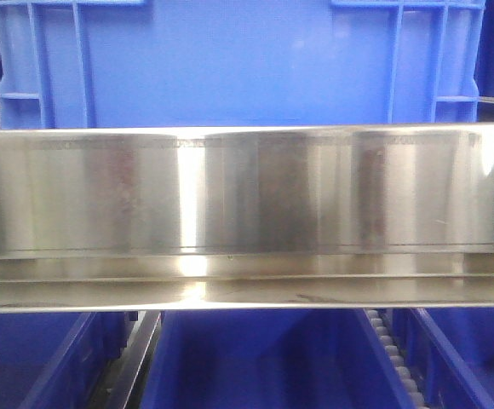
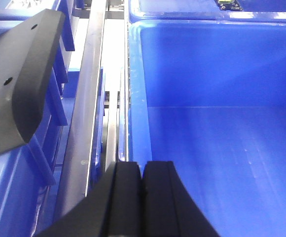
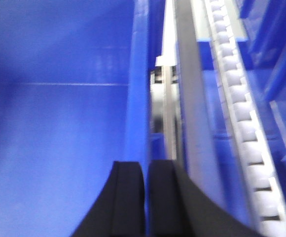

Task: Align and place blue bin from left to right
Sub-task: 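Lower both open grippers onto the bin's two side rims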

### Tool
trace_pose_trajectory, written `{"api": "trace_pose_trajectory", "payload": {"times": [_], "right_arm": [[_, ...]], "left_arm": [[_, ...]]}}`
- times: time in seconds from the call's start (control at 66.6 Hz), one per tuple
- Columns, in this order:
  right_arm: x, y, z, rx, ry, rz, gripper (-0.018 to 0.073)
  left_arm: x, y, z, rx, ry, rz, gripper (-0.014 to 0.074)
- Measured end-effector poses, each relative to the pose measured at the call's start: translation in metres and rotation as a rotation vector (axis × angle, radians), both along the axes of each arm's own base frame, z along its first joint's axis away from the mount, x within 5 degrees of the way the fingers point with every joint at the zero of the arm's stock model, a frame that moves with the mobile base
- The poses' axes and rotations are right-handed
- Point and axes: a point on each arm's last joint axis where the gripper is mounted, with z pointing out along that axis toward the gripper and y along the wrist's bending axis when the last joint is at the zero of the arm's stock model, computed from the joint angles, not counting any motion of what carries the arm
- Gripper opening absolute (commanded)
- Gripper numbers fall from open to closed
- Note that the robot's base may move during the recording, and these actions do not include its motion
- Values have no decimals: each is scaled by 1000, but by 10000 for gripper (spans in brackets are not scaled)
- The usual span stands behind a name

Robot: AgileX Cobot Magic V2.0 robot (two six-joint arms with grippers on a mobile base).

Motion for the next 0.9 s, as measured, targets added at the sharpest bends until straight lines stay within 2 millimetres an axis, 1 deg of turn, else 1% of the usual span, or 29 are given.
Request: {"api": "trace_pose_trajectory", "payload": {"times": [0.045, 0.09, 0.135, 0.255, 0.405, 0.495, 0.585, 0.675, 0.9], "right_arm": [[0, 1, 0, 4, 2, 2, 298], [0, 2, -1, 6, 3, 5, 328], [0, 2, -1, 7, 5, 6, 327], [4, 5, -7, -2, 19, 8, 287], [5, 14, -14, -10, 32, 27, 289], [5, 18, -14, 2, 18, 38, 289], [8, 18, -15, 2, 18, 34, 289], [14, 16, -21, -5, 31, 20, 289], [24, 20, -37, -26, 64, 15, 289]], "left_arm": [[0, 0, 0, 0, 0, 0, -111], [0, 0, 0, 0, 0, 0, -111], [0, 0, 0, 0, 0, 0, -111], [0, 0, 0, 0, 2, 1, -111], [0, 0, 0, 0, 2, 1, -111], [0, 0, 0, -3, 3, -1, -111], [0, 0, -1, -4, 8, 0, -111], [-1, 0, -1, -4, 16, 2, -111], [-1, 0, -1, -9, 18, 1, -111]]}}
